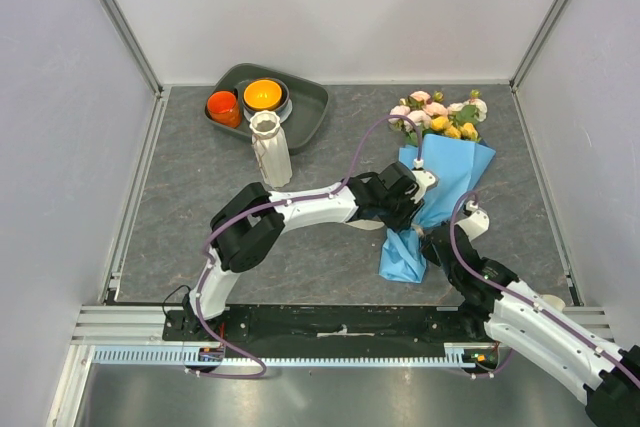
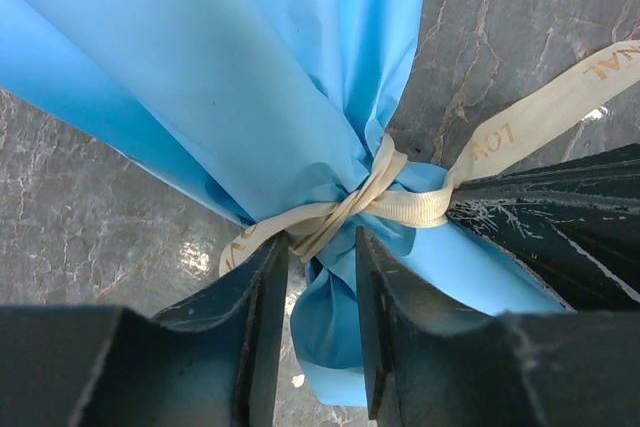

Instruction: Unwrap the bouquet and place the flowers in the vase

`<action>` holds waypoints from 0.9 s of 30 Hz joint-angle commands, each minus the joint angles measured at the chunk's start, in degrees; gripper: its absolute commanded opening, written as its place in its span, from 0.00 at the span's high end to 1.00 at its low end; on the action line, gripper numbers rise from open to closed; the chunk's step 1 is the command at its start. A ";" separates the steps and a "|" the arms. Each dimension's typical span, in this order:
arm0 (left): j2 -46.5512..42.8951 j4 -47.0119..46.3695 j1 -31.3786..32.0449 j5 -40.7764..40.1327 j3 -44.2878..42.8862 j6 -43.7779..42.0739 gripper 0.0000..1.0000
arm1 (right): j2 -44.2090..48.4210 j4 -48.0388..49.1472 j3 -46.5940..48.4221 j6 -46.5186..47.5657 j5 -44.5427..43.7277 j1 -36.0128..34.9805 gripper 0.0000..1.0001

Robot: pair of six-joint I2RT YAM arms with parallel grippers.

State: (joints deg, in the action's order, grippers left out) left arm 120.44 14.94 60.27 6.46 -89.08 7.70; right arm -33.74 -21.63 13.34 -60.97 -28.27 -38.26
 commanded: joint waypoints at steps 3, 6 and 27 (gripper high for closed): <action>1.55 -0.70 0.37 -2.76 -3.29 -2.43 0.74 | -1.07 2.29 -0.95 1.03 1.11 0.47 1.00; 1.02 -1.23 0.37 -4.17 -3.73 -2.26 0.86 | -1.33 2.73 -1.13 1.03 1.29 0.73 1.00; -2.85 -3.87 0.29 -0.13 -2.06 2.93 0.68 | -2.12 3.52 -1.57 2.08 2.43 2.58 1.00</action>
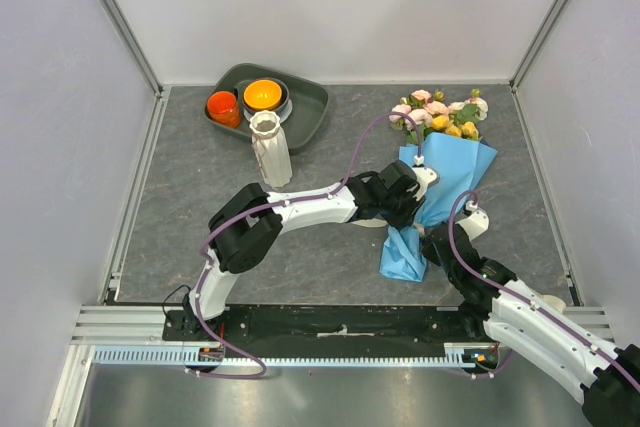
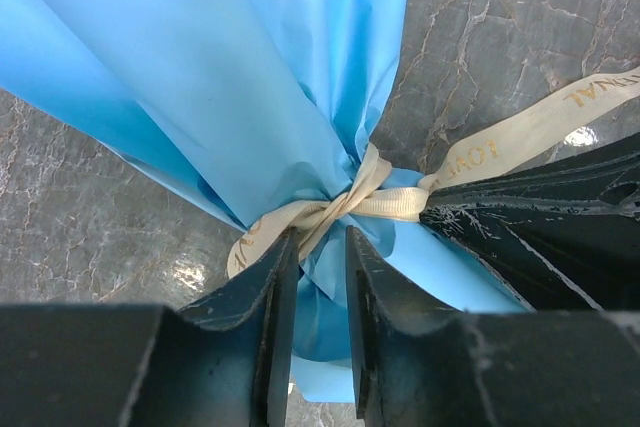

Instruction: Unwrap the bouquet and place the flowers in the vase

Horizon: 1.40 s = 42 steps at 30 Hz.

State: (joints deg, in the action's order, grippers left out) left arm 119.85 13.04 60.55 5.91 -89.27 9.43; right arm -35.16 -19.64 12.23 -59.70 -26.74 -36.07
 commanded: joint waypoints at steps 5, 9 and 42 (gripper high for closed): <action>0.46 -0.82 0.09 0.42 -3.54 0.59 0.69 | -0.70 1.53 -0.45 0.90 1.25 0.65 1.00; 1.61 -0.65 0.09 -0.55 -3.45 -0.38 0.68 | -0.79 1.71 -0.36 1.08 1.69 1.00 1.00; -3.40 -9.08 -0.87 3.31 2.17 3.31 0.98 | 1.57 -6.44 9.56 8.81 -0.05 1.89 0.97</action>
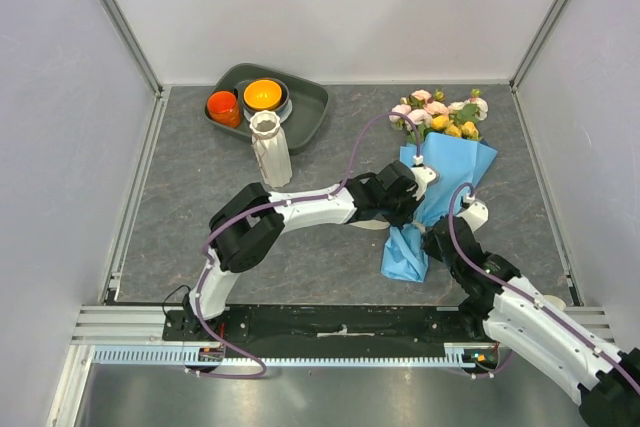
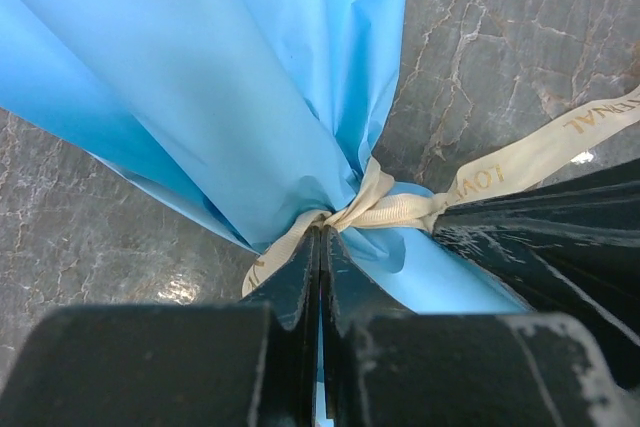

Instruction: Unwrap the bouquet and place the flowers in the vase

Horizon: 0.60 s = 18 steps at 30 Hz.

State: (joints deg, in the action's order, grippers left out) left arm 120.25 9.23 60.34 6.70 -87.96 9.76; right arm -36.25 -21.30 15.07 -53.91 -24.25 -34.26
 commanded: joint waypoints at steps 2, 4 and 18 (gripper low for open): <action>-3.88 -5.72 -0.75 2.97 1.13 3.60 0.98 | 3.03 -5.94 10.23 3.55 -3.43 0.07 0.93; -4.05 -6.33 -1.10 3.23 1.56 4.21 0.98 | 2.77 -6.30 12.43 4.16 -4.49 0.16 0.92; -6.95 -7.65 -3.47 9.21 2.97 10.37 0.98 | -9.72 9.17 0.50 -2.78 3.07 0.95 1.00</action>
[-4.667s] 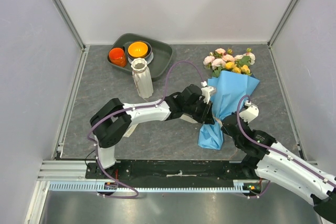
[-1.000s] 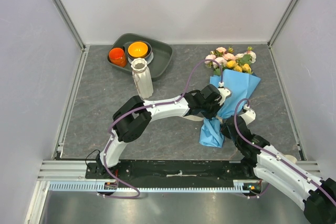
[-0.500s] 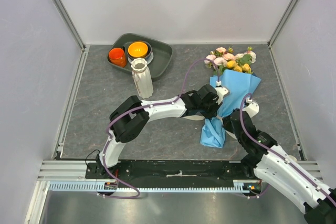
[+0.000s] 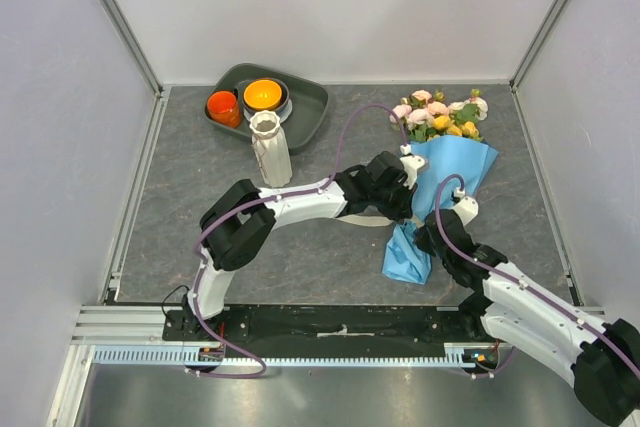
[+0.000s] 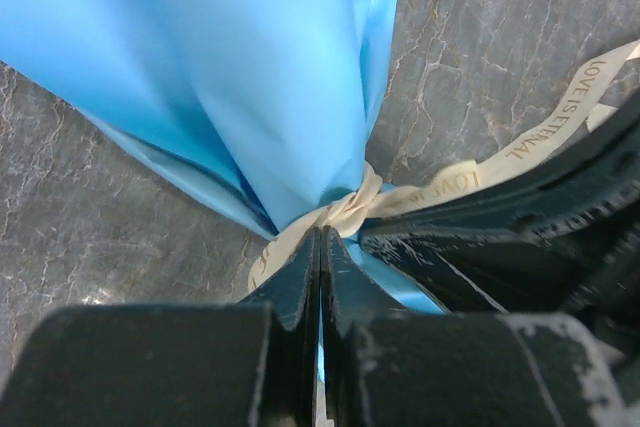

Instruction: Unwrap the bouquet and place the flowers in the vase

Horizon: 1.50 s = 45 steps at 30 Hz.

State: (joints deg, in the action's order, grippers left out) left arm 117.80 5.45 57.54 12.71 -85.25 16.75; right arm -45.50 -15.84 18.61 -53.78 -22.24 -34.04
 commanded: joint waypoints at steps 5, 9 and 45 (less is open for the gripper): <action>-6.61 -5.27 -1.64 7.06 1.23 4.78 0.98 | 1.81 3.79 -6.39 -4.84 -0.08 1.61 1.00; -8.10 -5.28 -1.90 9.08 1.67 5.22 0.98 | 2.43 3.79 -6.66 -4.15 -0.87 2.05 1.00; -32.71 12.04 -13.86 -19.64 -20.82 -9.89 0.98 | 2.34 4.67 -7.27 -2.73 -1.05 5.04 1.00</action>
State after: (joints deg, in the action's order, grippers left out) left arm 90.54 18.90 43.59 0.99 -99.90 13.54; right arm -43.16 -9.93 12.62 -57.23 -21.74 -29.71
